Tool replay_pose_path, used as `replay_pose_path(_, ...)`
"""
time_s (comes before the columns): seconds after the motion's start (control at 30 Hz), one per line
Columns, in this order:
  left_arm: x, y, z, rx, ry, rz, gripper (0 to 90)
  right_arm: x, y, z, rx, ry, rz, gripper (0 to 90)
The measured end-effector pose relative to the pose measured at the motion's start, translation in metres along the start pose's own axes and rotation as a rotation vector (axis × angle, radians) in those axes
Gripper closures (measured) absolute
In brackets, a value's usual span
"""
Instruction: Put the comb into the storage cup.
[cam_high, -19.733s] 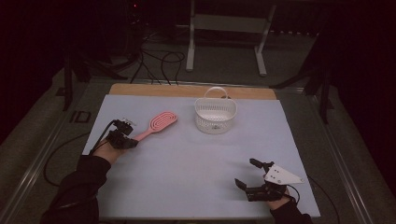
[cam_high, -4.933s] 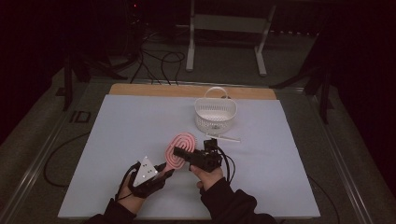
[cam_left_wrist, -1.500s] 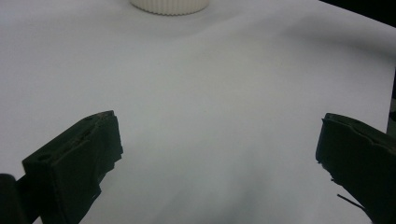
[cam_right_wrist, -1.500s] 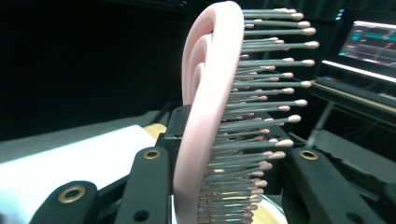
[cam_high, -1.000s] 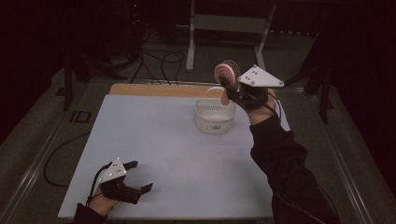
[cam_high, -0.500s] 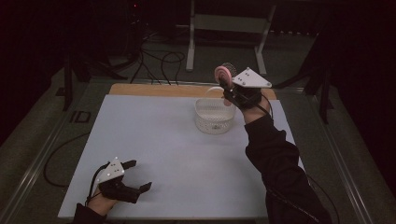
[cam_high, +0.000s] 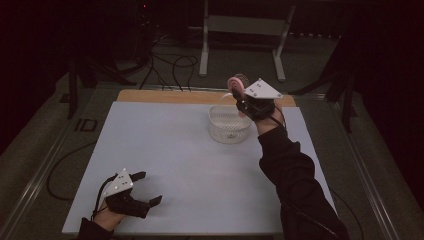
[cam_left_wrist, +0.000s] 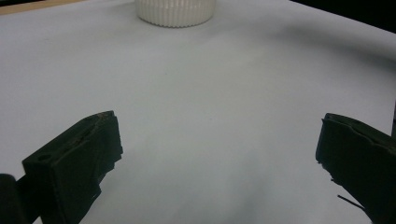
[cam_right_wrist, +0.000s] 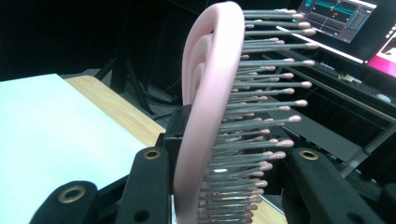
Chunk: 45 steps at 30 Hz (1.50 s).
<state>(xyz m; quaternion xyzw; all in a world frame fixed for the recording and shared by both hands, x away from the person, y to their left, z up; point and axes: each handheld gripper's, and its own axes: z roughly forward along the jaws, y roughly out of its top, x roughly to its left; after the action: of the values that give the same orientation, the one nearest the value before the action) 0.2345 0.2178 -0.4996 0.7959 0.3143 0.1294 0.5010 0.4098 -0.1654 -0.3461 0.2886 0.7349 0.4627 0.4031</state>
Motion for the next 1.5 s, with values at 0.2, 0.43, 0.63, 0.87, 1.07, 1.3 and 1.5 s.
replay_pose_path(0.2,0.0,0.0,0.0,-0.001,-0.004,0.005,0.0,0.002,-0.011,0.006,0.015,0.004,-0.003,64.5)
replay_pose_path(0.43,0.0,0.0,0.0,-0.002,-0.004,0.004,0.0,0.007,-0.025,0.014,0.023,0.015,0.011,64.5)
replay_pose_path(0.63,0.0,-0.001,0.0,-0.003,-0.004,0.004,0.1,0.012,-0.036,0.02,0.039,0.019,-0.007,64.5)
replay_pose_path(0.87,0.0,0.0,0.0,-0.006,-0.006,0.003,0.1,0.016,-0.047,0.027,0.042,0.025,-0.021,64.5)
replay_pose_path(1.07,0.0,0.0,0.0,-0.007,-0.008,0.004,0.1,0.022,-0.055,0.032,0.053,0.027,-0.05,64.5)
replay_pose_path(1.3,0.0,0.0,-0.001,-0.007,-0.008,0.007,0.1,0.028,-0.06,0.037,0.064,0.028,-0.08,64.5)
replay_pose_path(1.5,0.0,0.0,-0.001,-0.008,-0.008,0.006,0.1,0.03,-0.065,0.04,0.076,0.034,-0.081,64.5)
